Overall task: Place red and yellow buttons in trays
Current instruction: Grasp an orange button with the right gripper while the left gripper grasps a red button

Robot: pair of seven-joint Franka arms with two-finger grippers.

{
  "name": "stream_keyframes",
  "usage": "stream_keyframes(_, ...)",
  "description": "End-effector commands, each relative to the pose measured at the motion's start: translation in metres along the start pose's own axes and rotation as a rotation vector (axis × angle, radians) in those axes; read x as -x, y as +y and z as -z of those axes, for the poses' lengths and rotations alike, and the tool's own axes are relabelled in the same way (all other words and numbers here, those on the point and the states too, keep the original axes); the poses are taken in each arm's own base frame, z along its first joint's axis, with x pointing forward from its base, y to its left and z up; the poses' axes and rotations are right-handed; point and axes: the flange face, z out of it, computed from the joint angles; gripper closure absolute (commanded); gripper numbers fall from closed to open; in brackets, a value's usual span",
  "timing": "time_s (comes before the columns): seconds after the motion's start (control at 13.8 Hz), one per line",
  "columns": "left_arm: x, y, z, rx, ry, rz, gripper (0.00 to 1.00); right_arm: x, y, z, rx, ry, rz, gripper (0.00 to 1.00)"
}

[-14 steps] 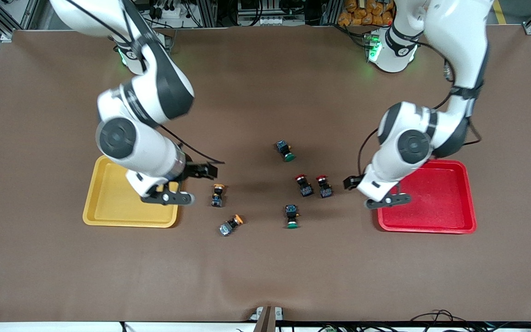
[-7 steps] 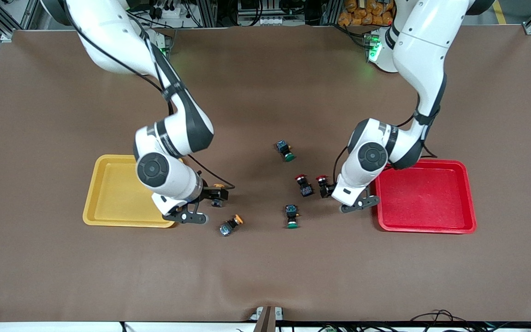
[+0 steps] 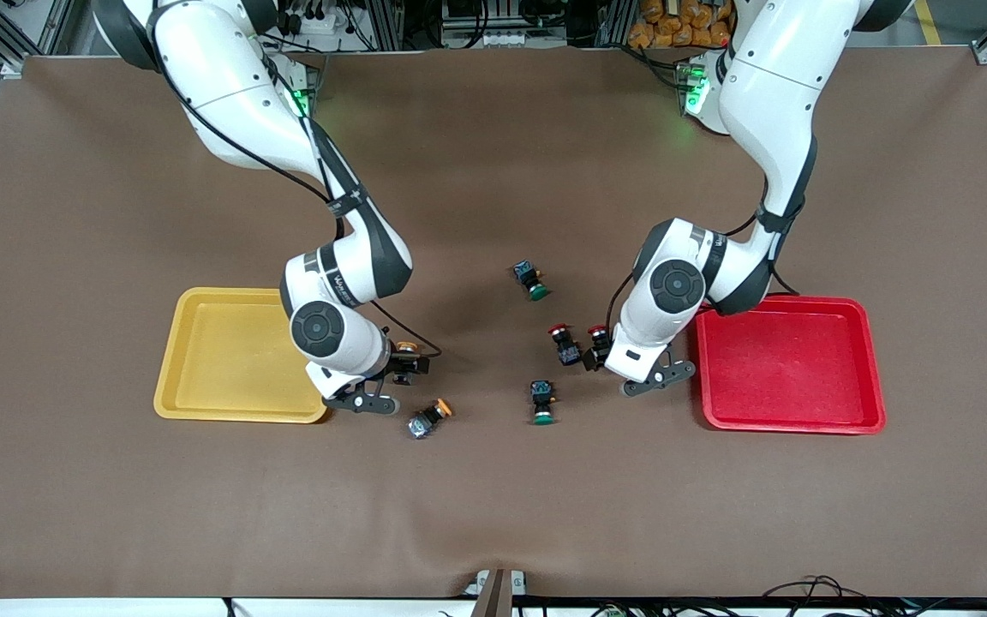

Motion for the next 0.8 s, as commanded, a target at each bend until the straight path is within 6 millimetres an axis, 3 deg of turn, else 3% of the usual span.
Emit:
stream_keyframes(0.0,0.003,0.009,-0.015,0.001,-0.007,0.017,0.00,0.003,-0.007,-0.007,-0.015,0.020,-0.021,0.00)
stream_keyframes(0.22,0.012,0.009,-0.032,-0.024,-0.021,-0.012,0.00,0.003,-0.005,-0.017,-0.010,0.018,-0.023,0.00)
stream_keyframes(0.29,0.012,0.009,-0.032,-0.024,-0.021,-0.021,0.00,0.002,-0.004,-0.016,-0.012,0.019,-0.028,0.07)
stream_keyframes(0.43,0.015,0.010,-0.033,-0.027,-0.023,-0.027,0.40,0.001,-0.004,-0.015,-0.011,0.021,-0.030,0.64)
stream_keyframes(0.51,0.018,0.011,-0.034,-0.029,-0.025,-0.031,0.63,0.001,-0.005,-0.014,-0.012,0.022,-0.029,0.84)
stream_keyframes(0.58,0.016,0.011,-0.029,-0.029,-0.023,-0.027,0.83,0.001,-0.005,-0.013,-0.014,0.025,-0.029,0.99)
stream_keyframes(0.72,0.006,0.003,-0.010,-0.042,-0.022,-0.016,1.00,0.001,-0.006,-0.010,-0.015,0.024,-0.028,1.00)
